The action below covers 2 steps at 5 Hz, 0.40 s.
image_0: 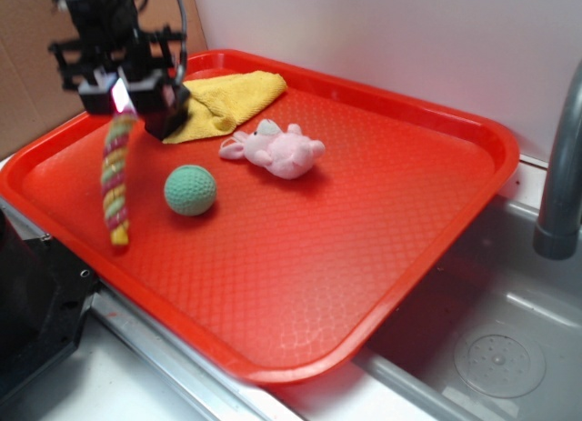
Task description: Grab the multicolored rope.
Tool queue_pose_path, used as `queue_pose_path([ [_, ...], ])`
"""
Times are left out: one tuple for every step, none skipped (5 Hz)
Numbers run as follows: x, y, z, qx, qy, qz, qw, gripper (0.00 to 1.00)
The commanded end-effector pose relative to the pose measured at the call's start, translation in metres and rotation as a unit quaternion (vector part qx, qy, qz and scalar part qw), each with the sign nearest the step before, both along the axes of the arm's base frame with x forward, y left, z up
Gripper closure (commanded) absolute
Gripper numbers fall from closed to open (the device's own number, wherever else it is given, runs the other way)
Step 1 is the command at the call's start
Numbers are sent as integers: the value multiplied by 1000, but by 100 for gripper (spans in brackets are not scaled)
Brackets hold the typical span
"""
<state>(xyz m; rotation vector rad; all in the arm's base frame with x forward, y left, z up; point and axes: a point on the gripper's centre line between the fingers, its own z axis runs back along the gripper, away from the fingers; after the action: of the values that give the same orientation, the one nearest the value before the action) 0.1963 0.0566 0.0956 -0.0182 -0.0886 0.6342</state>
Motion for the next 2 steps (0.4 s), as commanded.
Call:
queue_pose_path([
  [14, -11, 67, 4, -5, -100, 995, 100],
  [13, -17, 98, 0, -17, -142, 990, 100],
])
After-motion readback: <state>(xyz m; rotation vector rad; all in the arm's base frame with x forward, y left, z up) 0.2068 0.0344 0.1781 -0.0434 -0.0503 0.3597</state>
